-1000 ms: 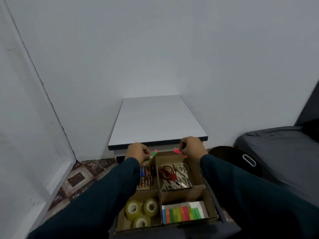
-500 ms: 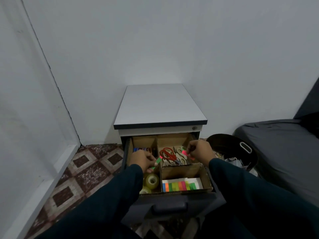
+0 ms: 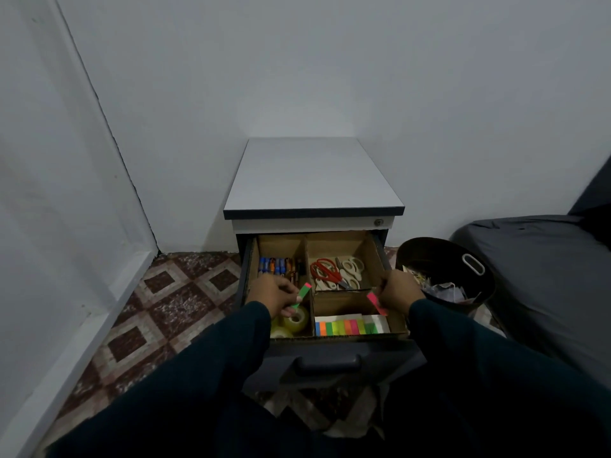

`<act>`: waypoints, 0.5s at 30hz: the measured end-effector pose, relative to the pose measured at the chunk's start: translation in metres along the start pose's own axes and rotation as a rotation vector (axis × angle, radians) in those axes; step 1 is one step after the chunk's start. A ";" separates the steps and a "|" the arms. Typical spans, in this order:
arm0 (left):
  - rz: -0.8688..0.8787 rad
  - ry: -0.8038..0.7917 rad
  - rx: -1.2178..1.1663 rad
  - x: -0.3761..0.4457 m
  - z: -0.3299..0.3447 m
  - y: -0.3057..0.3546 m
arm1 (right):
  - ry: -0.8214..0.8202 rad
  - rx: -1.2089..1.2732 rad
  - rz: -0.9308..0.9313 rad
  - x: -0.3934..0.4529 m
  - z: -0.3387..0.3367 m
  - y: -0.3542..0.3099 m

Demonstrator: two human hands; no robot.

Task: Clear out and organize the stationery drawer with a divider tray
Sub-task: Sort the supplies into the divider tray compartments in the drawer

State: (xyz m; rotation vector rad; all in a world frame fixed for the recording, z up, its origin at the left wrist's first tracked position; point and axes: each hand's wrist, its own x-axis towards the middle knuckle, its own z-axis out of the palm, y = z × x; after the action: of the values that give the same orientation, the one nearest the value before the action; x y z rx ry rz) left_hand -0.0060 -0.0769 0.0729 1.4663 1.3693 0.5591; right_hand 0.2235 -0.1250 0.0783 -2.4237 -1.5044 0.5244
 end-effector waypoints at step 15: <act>0.013 -0.056 -0.134 0.002 -0.003 0.008 | 0.032 -0.025 0.231 -0.002 0.037 0.007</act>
State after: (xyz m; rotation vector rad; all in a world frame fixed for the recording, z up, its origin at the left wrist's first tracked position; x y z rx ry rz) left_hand -0.0047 -0.0725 0.0801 1.3737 1.2558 0.6021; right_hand 0.2124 -0.1287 0.0422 -2.6291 -1.2329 0.5101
